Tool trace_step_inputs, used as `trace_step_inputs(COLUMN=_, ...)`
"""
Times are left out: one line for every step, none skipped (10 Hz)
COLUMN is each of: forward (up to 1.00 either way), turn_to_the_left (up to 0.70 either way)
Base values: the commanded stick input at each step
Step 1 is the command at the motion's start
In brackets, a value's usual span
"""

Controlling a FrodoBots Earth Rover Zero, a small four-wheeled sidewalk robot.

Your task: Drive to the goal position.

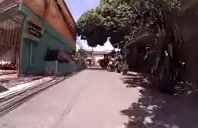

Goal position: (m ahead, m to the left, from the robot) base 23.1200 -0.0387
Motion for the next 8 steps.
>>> trace_step_inputs(forward=1.00, turn_to_the_left=0.00)
trace_step_inputs(forward=1.00, turn_to_the_left=0.00)
trace_step_inputs(forward=1.00, turn_to_the_left=0.00)
trace_step_inputs(forward=1.00, turn_to_the_left=0.00)
trace_step_inputs(forward=1.00, turn_to_the_left=0.00)
trace_step_inputs(forward=1.00, turn_to_the_left=0.00)
trace_step_inputs(forward=1.00, turn_to_the_left=0.00)
trace_step_inputs(forward=1.00, turn_to_the_left=0.00)
